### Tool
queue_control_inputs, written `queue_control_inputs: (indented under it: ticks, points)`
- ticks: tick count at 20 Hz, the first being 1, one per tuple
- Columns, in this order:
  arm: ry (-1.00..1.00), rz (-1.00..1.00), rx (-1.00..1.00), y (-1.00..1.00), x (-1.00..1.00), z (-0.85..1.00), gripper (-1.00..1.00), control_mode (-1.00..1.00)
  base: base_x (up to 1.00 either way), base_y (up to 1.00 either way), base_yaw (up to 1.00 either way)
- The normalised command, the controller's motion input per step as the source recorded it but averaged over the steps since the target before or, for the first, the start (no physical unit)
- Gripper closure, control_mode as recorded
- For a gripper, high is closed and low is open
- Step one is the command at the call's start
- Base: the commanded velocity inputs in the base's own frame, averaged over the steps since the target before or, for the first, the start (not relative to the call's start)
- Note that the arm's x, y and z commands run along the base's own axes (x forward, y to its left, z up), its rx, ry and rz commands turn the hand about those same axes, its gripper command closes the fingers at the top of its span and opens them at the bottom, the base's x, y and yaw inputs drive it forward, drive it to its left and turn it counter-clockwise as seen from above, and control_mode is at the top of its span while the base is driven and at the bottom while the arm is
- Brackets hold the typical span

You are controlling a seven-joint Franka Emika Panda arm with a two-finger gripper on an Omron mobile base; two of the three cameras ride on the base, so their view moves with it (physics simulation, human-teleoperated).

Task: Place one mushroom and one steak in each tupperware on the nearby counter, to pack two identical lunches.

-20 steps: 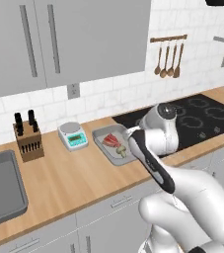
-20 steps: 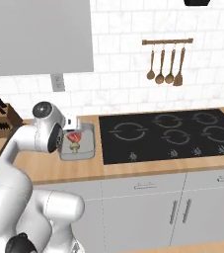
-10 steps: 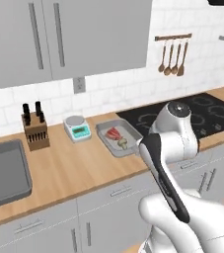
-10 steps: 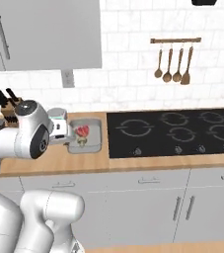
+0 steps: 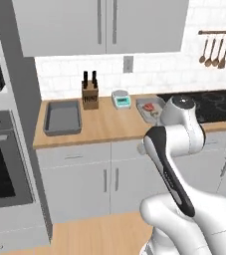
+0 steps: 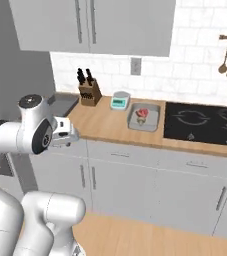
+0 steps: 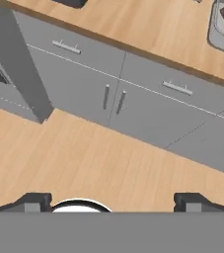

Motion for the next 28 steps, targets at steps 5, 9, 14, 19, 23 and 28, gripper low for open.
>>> queue_control_inputs:
  ticks: [5,9,14,19,23,28]
  points:
    - [0.00,0.00,0.00,0.00,0.00,0.00,-1.00,1.00,-0.68,0.84,0.73]
    - [0.00,0.00,0.00,0.00,0.00,0.00,-1.00,1.00,-0.72,1.00,0.67]
    - [0.00,0.00,0.00,0.00,0.00,0.00,-1.00,1.00,-0.61,1.00,0.64]
    - [0.00,0.00,0.00,0.00,0.00,0.00,-1.00,1.00,-0.62,1.00,0.64]
    - [0.00,0.00,0.00,0.00,0.00,0.00,-1.00,1.00,-0.61,1.00,0.59]
    - [0.00,0.00,0.00,0.00,0.00,0.00,-1.00,1.00,-0.61,1.00,0.53]
